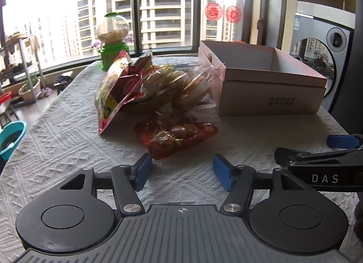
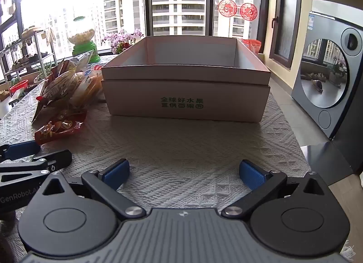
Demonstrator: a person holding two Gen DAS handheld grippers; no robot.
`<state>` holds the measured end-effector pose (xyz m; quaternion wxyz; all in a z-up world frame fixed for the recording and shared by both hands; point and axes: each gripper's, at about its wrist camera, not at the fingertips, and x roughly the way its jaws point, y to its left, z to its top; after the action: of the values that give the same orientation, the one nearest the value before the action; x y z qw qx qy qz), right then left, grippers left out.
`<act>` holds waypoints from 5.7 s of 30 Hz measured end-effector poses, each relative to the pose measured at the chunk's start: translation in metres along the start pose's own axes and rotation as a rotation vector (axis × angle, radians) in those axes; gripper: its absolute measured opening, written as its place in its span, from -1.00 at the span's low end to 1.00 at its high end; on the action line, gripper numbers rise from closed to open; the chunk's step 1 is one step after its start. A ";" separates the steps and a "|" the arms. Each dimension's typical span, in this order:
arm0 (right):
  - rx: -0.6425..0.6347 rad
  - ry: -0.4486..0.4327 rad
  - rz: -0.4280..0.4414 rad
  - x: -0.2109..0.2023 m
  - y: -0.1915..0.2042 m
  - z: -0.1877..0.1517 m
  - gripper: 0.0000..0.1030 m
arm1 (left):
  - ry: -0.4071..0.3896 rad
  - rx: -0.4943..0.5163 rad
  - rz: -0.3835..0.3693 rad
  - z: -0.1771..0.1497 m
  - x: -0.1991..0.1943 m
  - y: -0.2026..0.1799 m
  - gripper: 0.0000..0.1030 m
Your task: Organize snacks
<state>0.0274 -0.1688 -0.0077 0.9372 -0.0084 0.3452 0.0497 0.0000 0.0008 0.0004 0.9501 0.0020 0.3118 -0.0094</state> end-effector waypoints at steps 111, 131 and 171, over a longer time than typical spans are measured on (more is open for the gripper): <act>-0.066 0.136 -0.037 -0.025 -0.024 0.007 0.91 | 0.131 0.092 0.002 0.017 -0.017 -0.053 -0.46; -0.047 0.143 0.019 -0.068 -0.038 0.019 0.88 | 0.295 -0.102 -0.352 0.050 -0.030 0.021 -0.44; -0.229 0.199 0.331 0.037 0.089 0.072 0.26 | 0.195 -0.241 -0.336 0.157 0.055 0.103 0.33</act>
<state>0.0935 -0.0736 0.0247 0.8705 -0.0626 0.4248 0.2406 0.1392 0.1016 0.0939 0.8939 -0.1626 0.3971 -0.1298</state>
